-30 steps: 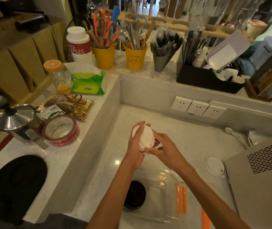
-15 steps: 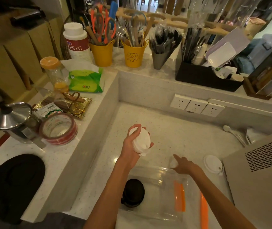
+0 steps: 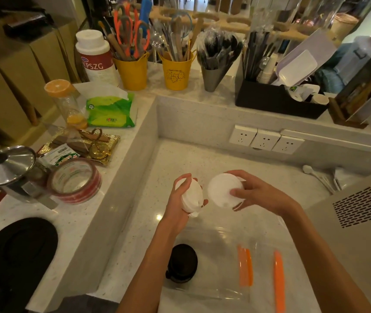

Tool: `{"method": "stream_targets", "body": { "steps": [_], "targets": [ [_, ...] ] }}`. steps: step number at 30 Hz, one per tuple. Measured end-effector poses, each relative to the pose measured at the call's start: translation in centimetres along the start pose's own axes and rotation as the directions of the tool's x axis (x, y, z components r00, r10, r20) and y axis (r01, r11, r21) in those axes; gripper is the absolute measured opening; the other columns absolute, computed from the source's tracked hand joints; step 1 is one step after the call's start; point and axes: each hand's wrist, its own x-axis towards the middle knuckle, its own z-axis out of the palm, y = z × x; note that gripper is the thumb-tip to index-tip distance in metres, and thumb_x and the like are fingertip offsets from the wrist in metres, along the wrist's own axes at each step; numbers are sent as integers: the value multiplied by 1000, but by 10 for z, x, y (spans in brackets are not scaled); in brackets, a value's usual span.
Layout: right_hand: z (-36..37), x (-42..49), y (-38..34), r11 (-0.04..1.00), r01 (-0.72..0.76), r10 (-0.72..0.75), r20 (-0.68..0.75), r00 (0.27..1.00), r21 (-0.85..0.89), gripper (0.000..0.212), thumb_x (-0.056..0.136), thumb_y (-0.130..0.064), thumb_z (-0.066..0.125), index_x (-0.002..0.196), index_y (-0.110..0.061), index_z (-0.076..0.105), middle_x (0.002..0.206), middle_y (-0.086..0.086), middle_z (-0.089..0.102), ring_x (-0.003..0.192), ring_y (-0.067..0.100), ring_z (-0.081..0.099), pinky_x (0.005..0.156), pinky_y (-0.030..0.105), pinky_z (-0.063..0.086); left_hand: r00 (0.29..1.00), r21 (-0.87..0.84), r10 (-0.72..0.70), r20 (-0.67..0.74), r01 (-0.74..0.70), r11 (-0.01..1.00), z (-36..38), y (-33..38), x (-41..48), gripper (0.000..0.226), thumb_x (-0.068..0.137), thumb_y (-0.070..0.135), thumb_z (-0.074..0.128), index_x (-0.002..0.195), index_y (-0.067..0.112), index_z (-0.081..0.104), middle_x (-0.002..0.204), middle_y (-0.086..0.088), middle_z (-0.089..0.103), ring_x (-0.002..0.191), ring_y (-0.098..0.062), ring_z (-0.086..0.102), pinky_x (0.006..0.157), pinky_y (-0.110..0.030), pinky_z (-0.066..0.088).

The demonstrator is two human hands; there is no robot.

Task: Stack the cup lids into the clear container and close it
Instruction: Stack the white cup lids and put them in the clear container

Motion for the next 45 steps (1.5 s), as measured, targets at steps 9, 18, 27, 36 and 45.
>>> {"method": "stream_targets", "body": {
  "steps": [9,18,27,36,45],
  "targets": [
    [33,9,-43,925,277,-260,96,961,-260,45,96,-13,59,126,-45,63,101,-23,65,92,6,62,68,38,62,959,133,-83,270,48,990,10,7,-11,65,96,66,45,135,17,64,134,-18,67,119,-36,65,84,-46,60],
    [56,10,-35,915,202,-265,-144,953,-349,52,95,-26,59,110,-76,50,107,-35,58,105,5,55,84,19,45,990,102,-68,121,56,993,21,5,-9,57,97,58,50,133,16,65,131,-19,69,120,-38,66,87,-49,61],
    [69,8,-31,910,134,-155,-24,988,-393,76,63,-64,73,119,-82,24,117,-31,38,114,10,43,94,37,51,1000,158,-7,-11,9,987,30,5,-11,55,94,71,41,105,32,79,105,-6,80,96,-22,77,69,-35,63],
    [77,8,-43,884,-67,-58,-250,967,-462,114,45,-93,55,141,-36,41,119,-10,68,88,7,63,63,18,47,990,149,144,10,-143,978,35,6,-17,60,101,64,26,129,26,63,127,-7,69,101,-28,73,77,-43,62],
    [79,-5,-35,894,-64,-39,-220,975,-443,85,66,-86,52,138,-43,41,121,-16,63,98,7,64,77,25,53,995,229,54,83,-71,971,34,-5,-6,39,103,43,48,134,21,57,119,-8,71,93,-22,77,67,-37,62]
  ]
}}
